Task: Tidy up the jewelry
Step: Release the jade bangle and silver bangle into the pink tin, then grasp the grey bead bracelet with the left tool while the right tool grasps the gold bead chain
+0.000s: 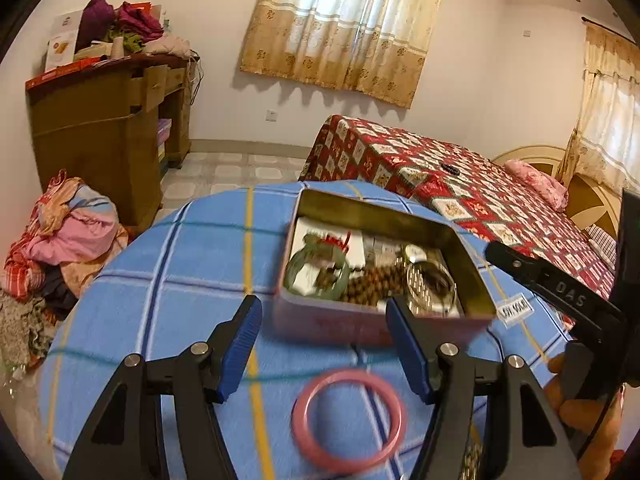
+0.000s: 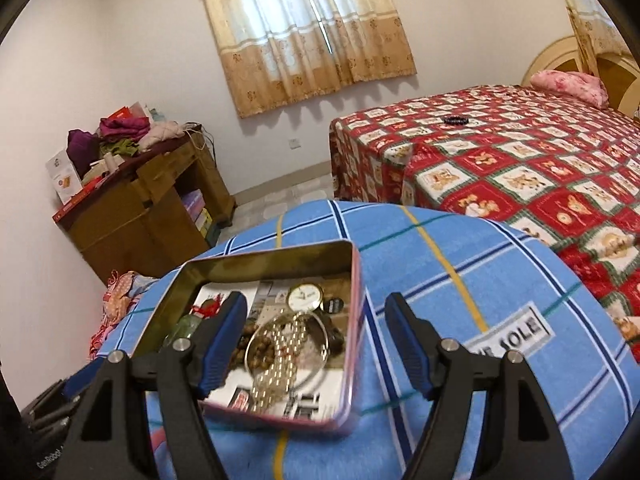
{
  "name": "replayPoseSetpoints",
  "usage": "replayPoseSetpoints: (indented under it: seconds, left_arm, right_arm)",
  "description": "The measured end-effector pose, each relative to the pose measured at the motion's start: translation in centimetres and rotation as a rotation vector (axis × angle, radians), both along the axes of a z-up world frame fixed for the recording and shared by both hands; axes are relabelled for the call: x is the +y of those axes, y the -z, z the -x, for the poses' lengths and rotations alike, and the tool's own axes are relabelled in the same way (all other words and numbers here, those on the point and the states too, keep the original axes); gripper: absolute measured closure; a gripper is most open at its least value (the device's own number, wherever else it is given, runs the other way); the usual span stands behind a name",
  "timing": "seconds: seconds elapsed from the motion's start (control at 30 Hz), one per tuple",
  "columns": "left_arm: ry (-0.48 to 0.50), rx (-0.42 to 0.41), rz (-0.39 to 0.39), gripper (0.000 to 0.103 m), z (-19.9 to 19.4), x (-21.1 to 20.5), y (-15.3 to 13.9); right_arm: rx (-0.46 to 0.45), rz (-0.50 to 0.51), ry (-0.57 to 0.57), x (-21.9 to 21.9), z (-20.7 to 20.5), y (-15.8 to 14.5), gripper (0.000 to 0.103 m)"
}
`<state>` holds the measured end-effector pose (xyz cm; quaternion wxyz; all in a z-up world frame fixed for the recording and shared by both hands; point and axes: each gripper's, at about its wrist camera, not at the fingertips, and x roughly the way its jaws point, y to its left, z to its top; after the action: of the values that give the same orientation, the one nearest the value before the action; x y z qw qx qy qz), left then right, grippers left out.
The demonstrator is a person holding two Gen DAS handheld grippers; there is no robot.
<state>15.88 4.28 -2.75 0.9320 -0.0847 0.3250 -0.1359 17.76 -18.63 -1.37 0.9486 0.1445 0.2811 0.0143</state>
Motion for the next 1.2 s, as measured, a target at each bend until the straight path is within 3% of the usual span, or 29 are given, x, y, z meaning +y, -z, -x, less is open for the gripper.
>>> replayPoseSetpoints:
  seconds: [0.5, 1.2]
  left_arm:
    - [0.019, 0.05, 0.015, 0.038, 6.4, 0.8, 0.4]
    - [0.069, 0.067, -0.014, 0.038, 9.7, 1.7, 1.6]
  right_arm:
    - [0.119, -0.038, 0.019, -1.8, 10.2, 2.3, 0.029]
    - [0.175, 0.023, -0.088, 0.6, 13.6, 3.9, 0.035]
